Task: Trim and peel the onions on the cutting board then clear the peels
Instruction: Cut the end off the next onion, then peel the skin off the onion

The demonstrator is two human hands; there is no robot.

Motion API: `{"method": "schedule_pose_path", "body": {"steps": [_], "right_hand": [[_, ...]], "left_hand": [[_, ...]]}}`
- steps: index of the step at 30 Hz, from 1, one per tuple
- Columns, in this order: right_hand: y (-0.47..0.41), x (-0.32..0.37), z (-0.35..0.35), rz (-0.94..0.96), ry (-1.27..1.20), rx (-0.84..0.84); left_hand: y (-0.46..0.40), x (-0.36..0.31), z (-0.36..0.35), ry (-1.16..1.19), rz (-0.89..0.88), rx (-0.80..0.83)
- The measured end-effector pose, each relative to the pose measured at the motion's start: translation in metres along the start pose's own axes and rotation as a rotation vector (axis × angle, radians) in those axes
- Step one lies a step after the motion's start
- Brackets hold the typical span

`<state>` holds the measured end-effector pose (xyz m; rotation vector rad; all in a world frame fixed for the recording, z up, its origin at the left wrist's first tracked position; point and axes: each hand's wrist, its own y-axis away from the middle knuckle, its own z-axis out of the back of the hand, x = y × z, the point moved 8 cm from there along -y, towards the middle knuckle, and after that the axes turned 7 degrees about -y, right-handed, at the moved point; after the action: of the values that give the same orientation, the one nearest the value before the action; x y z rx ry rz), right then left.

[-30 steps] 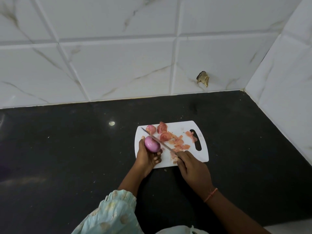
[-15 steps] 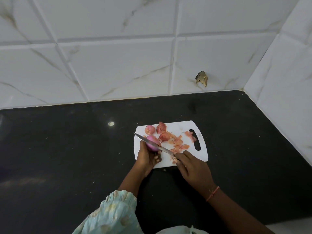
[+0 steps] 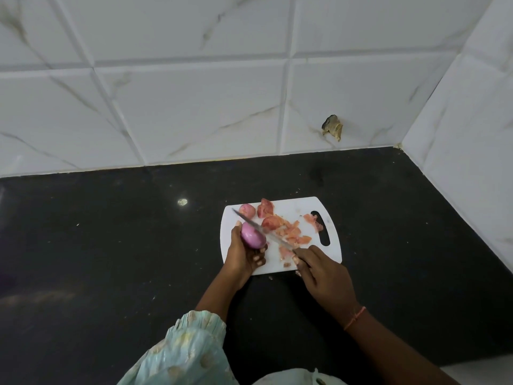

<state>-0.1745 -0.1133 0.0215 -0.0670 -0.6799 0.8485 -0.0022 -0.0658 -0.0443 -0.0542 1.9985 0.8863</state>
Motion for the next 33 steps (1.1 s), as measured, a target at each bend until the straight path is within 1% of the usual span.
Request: {"method": "schedule_pose_path", "body": {"steps": [2,3,7,10,13,15,18,23,24,26,27,28,30,31,32,33], "right_hand": [[0.002,0.006,-0.006,0.044,0.003,0.036],[0.003,0.003,-0.009,0.038,0.009,0.045],[0.001,-0.020,-0.002,-0.114,0.019,-0.016],[-0.001,-0.027,0.008,-0.169,0.050,-0.068],[-0.007,-0.049,0.017,-0.354,0.033,-0.142],[-0.012,-0.063,0.018,-0.422,0.079,-0.129],[-0.017,-0.068,0.011,-0.414,0.165,-0.065],[-0.020,-0.070,0.010,-0.498,0.182,-0.085],[-0.023,-0.065,0.010,-0.484,0.190,-0.090],[-0.033,-0.042,0.009,-0.373,0.149,-0.111],[-0.039,-0.026,0.007,-0.286,0.077,-0.111],[-0.045,-0.010,0.004,-0.210,-0.045,-0.093],[-0.055,0.019,-0.009,-0.132,-0.335,0.035],[-0.058,0.031,-0.017,-0.104,-0.386,0.114],[-0.060,0.041,-0.023,-0.073,-0.360,0.164],[-0.063,0.046,-0.030,-0.051,-0.342,0.177]], "left_hand": [[0.000,0.001,0.003,0.016,0.003,-0.017],[0.001,0.000,0.003,0.024,0.004,-0.014],[0.004,-0.002,0.000,0.039,0.007,0.009],[0.003,-0.003,0.001,0.058,0.009,0.004],[0.002,-0.002,0.002,0.083,0.022,0.022],[0.003,-0.002,0.001,0.091,0.024,0.042],[0.004,-0.002,0.000,0.102,0.023,0.069],[0.003,-0.002,-0.001,0.131,0.028,0.060],[0.003,-0.002,-0.001,0.125,0.025,0.054],[0.002,-0.001,-0.003,0.084,0.017,0.044],[0.002,-0.002,-0.005,0.059,0.008,0.043],[0.001,-0.002,-0.006,0.035,-0.003,0.045],[0.002,-0.001,-0.007,-0.006,-0.024,0.059],[0.003,0.001,-0.006,-0.020,-0.030,0.062],[0.003,0.002,-0.004,-0.028,-0.040,0.064],[0.002,0.001,-0.003,-0.035,-0.054,0.070]]}}
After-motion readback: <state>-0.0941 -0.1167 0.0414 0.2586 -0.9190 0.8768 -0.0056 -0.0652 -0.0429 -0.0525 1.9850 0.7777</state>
